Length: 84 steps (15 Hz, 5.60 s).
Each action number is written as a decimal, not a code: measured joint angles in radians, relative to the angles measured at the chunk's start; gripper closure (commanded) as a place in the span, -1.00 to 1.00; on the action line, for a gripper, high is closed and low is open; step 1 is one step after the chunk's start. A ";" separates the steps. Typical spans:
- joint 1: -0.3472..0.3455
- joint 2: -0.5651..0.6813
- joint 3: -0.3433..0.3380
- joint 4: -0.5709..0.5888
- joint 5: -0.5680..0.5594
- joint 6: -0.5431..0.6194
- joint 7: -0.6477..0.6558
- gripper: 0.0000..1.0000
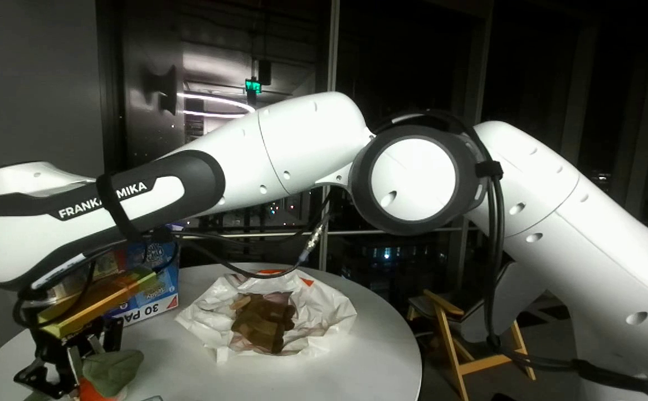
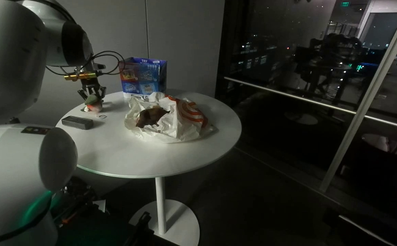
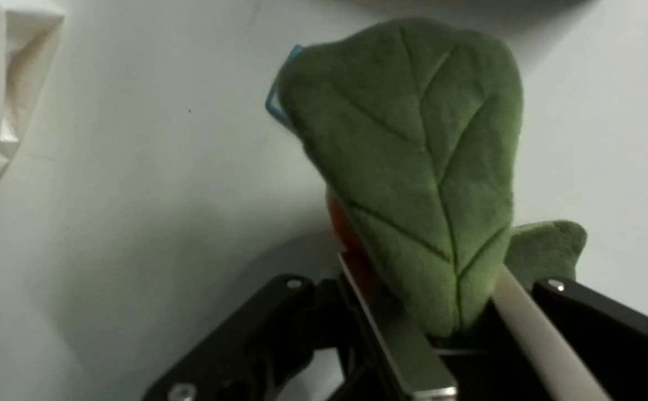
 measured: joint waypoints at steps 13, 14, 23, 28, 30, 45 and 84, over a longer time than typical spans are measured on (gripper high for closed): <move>-0.011 -0.289 -0.124 -0.253 -0.020 -0.022 0.465 0.76; -0.015 -0.324 -0.139 -0.300 -0.020 -0.012 0.508 0.76; -0.134 -0.518 -0.184 -0.677 -0.111 0.055 0.920 0.76; -0.205 -0.497 -0.181 -0.734 -0.142 0.033 1.133 0.76; -0.212 -0.482 -0.180 -0.732 -0.168 0.006 1.182 0.76; -0.179 -0.367 -0.105 -0.664 -0.527 -0.013 1.483 -1.00; -0.282 -0.513 -0.028 -0.786 -0.286 -0.173 1.766 -1.00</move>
